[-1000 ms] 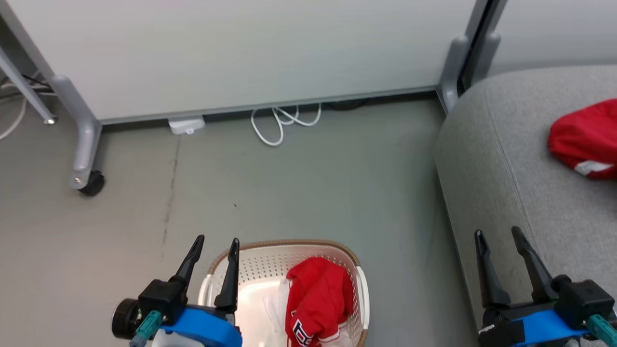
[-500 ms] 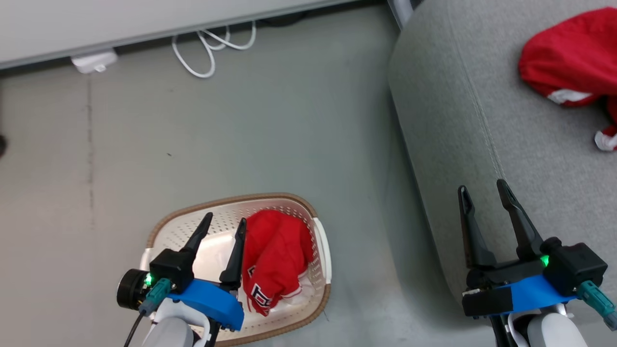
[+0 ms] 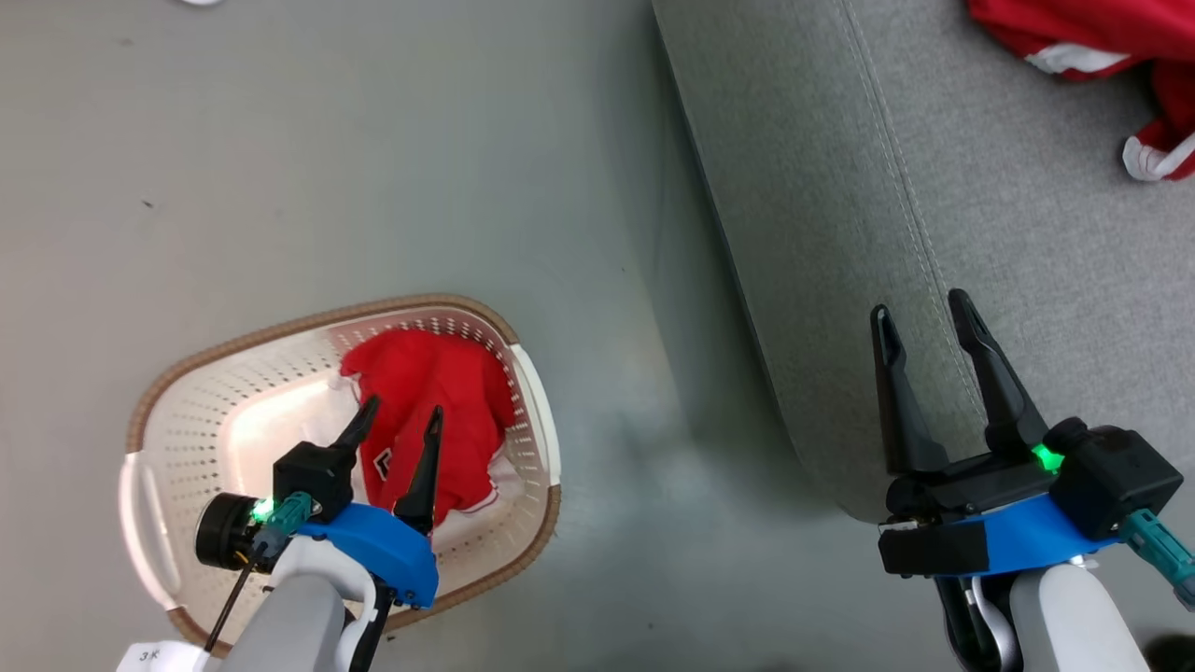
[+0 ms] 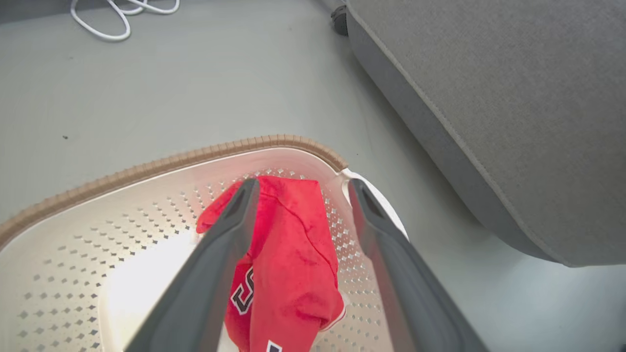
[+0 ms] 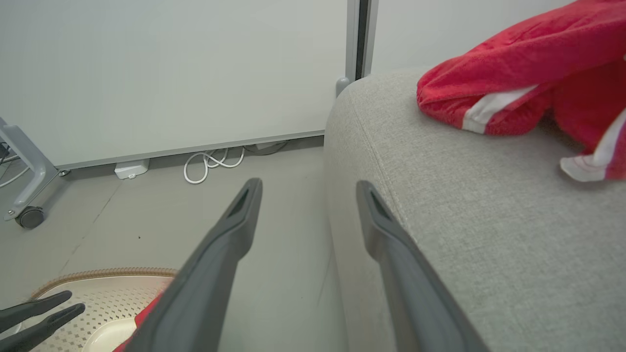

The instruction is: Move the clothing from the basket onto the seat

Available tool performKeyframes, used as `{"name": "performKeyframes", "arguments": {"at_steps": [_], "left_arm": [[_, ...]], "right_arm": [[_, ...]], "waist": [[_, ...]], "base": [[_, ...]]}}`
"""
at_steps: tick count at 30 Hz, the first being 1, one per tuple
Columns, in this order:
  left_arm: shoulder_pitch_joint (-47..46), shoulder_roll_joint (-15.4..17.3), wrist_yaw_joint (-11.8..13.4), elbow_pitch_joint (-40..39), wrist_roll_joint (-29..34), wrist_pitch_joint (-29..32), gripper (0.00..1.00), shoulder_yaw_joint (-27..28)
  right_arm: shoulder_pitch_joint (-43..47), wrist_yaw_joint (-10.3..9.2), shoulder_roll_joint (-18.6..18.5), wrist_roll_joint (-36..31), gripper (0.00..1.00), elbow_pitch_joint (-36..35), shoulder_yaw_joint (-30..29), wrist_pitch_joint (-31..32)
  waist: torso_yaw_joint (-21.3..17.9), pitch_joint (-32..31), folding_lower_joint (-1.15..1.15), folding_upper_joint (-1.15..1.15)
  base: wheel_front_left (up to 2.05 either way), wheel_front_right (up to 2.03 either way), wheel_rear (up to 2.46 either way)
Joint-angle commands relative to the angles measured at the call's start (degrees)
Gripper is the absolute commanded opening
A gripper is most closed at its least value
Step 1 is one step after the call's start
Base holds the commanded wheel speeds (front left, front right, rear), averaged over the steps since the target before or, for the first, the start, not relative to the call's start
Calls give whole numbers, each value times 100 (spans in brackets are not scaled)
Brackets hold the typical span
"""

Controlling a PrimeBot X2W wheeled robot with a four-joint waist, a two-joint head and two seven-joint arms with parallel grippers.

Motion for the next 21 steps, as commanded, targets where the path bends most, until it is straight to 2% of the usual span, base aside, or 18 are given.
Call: {"name": "performKeyframes", "arguments": {"at_steps": [1,9,14,21], "left_arm": [[-156,81,-7,49,-59,-15,100,-57],[-613,423,-7,702,-719,-15,100,-643],[-843,484,-7,1168,-1232,-1,100,-883],[-991,638,-7,1420,-1734,103,100,-1328]], "right_arm": [[-109,3,8,44,100,-7,26,-35],[-252,3,8,162,100,-180,173,-36],[-268,3,9,231,100,-217,201,-36],[-284,3,8,329,100,-252,243,-37]], "waist": [[-195,242,-1,0],[-429,654,-1,0],[-528,841,-1,0],[-603,997,-1,0]], "base": [[0,0,0],[0,0,0],[0,0,0],[0,0,0]]}}
